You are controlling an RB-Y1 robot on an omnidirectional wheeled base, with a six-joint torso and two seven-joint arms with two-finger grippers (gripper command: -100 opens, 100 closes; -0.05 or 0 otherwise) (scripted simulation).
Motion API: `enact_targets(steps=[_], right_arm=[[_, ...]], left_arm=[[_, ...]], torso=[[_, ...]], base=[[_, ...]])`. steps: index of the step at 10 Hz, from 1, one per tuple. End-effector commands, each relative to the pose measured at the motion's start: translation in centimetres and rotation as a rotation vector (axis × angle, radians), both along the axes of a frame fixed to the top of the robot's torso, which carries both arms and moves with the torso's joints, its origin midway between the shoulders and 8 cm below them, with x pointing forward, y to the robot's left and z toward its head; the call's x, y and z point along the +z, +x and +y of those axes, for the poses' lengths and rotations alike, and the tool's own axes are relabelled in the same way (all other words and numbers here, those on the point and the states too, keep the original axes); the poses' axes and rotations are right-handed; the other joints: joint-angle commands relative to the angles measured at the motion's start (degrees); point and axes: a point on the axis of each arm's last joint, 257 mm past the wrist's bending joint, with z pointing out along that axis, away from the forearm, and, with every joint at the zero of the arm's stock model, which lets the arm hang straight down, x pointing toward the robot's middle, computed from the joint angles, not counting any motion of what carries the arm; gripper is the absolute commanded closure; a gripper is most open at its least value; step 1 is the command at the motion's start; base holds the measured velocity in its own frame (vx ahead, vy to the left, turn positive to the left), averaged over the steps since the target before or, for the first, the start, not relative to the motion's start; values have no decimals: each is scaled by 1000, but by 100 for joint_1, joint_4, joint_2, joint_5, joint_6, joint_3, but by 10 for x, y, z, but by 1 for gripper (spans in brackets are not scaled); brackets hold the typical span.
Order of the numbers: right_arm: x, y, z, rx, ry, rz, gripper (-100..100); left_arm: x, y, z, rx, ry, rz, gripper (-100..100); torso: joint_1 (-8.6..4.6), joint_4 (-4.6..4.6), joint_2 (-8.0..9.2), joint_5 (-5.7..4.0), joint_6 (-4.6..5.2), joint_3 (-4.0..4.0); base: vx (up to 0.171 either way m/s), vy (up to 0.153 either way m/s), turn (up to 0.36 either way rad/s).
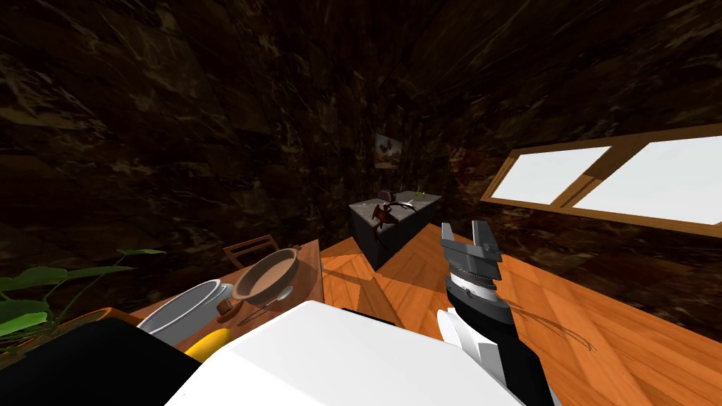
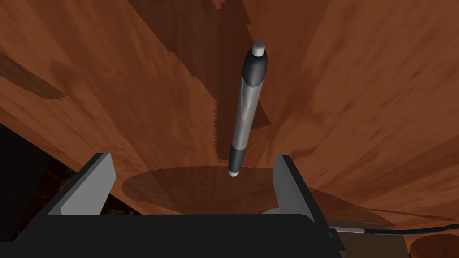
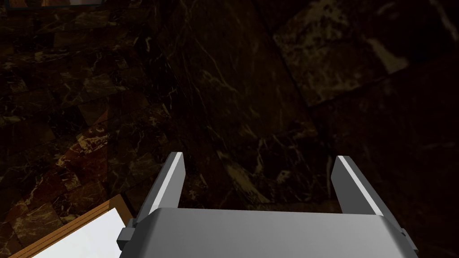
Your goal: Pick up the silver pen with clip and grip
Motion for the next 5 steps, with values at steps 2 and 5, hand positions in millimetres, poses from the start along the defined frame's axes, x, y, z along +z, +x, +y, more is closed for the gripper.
enact_targets(steps=[2,5], right_arm=[[0,0,0,0,0,0,0],[0,0,0,0,0,0,0]], left_arm=[[-4,-2,-7,31,-1,7,-100],[-8,-4,-14,62,-7,12,-100]], torso=[[9,1,7,2,0,4],[16,2,14,3,-1,7]], base=[[-61,58,-141],[-63,56,-122]])
